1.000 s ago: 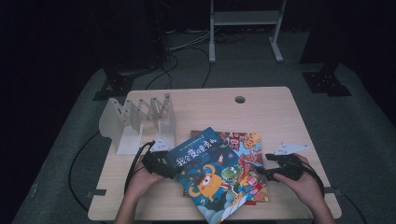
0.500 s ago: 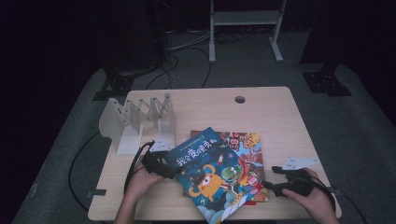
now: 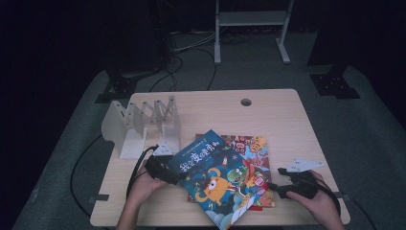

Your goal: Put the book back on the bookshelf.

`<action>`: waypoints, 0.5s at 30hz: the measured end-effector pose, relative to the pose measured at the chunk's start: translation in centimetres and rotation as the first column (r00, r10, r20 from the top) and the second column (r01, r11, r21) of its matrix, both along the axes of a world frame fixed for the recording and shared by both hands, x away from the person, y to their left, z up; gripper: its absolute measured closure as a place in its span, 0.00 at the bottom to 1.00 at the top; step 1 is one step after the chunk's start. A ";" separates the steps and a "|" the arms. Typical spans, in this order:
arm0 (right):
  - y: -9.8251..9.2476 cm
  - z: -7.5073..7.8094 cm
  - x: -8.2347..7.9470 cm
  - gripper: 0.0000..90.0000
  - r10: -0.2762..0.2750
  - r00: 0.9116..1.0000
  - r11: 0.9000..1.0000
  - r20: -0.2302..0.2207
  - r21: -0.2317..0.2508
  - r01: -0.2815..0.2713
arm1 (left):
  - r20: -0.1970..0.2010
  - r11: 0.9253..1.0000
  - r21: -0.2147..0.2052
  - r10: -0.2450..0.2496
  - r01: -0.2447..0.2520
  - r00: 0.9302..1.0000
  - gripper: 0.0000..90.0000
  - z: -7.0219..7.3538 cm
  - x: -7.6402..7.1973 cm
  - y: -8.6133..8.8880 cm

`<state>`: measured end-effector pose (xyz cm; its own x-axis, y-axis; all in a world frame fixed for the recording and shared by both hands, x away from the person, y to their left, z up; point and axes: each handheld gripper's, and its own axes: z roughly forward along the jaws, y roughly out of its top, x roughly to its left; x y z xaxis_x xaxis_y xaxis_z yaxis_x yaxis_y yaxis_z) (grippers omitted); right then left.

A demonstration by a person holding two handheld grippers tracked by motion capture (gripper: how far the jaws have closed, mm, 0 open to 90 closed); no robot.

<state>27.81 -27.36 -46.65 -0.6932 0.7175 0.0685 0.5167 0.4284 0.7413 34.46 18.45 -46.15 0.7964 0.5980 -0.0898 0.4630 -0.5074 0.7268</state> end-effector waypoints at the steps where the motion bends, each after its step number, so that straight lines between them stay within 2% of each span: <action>1: -0.1 0.0 0.2 0.29 -0.002 1.000 1.000 -0.002 0.000 0.002 | 0.000 1.000 0.000 0.000 0.000 1.000 0.00 0.0 0.0 0.0; 6: -0.3 0.2 1.5 0.29 -0.019 1.000 1.000 -0.005 -0.019 0.019 | -0.018 1.000 -0.007 -0.016 0.016 1.000 0.00 0.0 -0.1 -0.3; 9: -0.3 0.2 2.1 0.29 -0.026 1.000 0.999 -0.004 -0.023 0.026 | -0.015 1.000 -0.001 -0.021 0.021 1.000 0.00 0.0 -0.2 -0.4; 13: -0.4 0.3 3.3 0.29 -0.039 0.999 0.999 -0.006 -0.026 0.039 | -0.018 1.000 0.001 -0.027 0.027 0.999 0.00 0.0 -0.4 -0.5; 15: -0.6 0.2 4.4 0.29 -0.051 0.999 0.998 -0.004 -0.025 0.051 | -0.022 1.000 -0.012 -0.026 0.026 0.999 0.00 -0.1 -0.6 -0.5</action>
